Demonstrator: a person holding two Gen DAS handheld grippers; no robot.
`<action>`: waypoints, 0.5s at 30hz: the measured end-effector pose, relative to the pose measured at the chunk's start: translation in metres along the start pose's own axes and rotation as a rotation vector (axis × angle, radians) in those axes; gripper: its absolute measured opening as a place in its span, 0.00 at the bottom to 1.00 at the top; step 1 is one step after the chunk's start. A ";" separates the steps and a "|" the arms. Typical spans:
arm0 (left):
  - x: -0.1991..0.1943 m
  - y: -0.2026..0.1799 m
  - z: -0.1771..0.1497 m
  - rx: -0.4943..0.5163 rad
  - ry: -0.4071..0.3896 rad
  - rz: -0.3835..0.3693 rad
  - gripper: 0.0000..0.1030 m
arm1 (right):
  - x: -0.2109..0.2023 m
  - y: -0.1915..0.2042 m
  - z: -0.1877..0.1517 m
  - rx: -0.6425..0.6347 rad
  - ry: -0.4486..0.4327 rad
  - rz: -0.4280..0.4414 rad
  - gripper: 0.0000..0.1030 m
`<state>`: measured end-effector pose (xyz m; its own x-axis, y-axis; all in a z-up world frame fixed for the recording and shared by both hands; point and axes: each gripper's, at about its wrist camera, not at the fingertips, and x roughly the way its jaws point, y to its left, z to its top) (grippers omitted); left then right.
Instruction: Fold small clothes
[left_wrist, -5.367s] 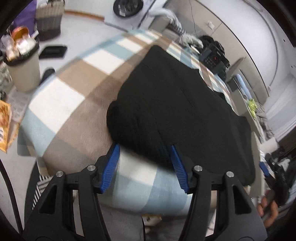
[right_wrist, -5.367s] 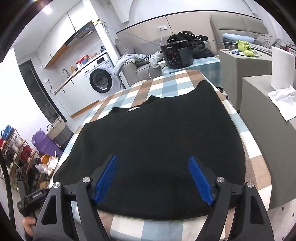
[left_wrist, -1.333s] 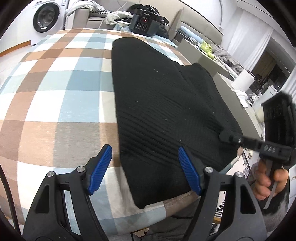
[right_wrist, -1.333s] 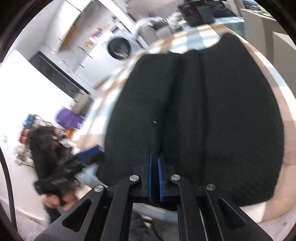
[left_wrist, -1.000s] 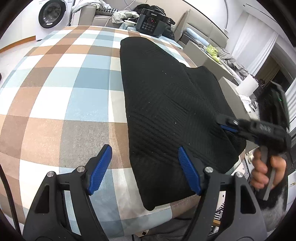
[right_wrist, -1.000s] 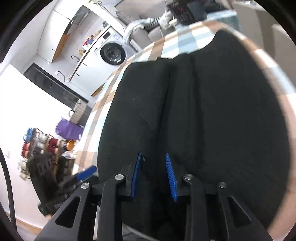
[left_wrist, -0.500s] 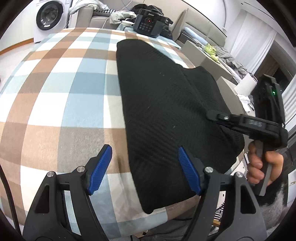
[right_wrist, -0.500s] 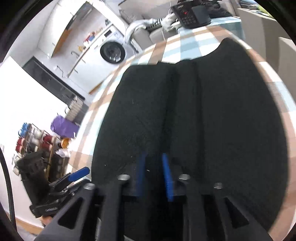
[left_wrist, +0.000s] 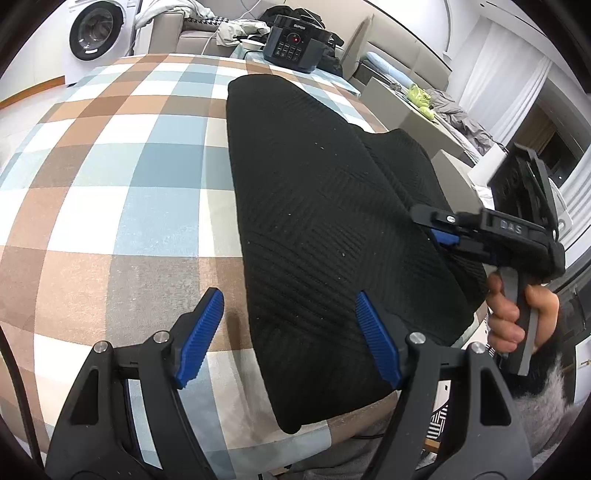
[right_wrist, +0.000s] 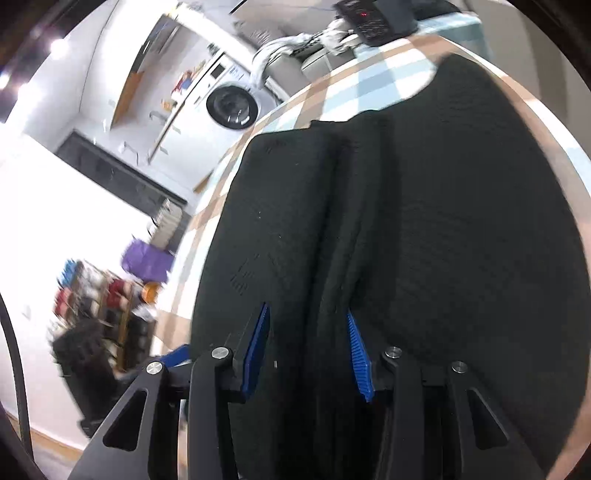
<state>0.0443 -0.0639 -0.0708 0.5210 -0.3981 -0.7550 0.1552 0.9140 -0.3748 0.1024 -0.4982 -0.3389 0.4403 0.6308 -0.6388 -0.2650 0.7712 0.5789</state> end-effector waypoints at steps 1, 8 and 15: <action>-0.001 0.000 0.000 -0.002 -0.003 0.000 0.70 | 0.003 0.003 0.001 -0.022 0.006 -0.014 0.41; -0.005 0.006 0.001 -0.017 -0.011 0.007 0.70 | -0.003 0.009 0.004 -0.134 -0.036 -0.111 0.10; -0.017 0.000 0.007 0.003 -0.046 -0.001 0.70 | -0.076 0.031 -0.005 -0.212 -0.204 -0.218 0.04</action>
<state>0.0414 -0.0564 -0.0546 0.5585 -0.3950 -0.7295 0.1578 0.9139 -0.3740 0.0567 -0.5219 -0.2754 0.6621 0.4363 -0.6093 -0.3084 0.8996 0.3091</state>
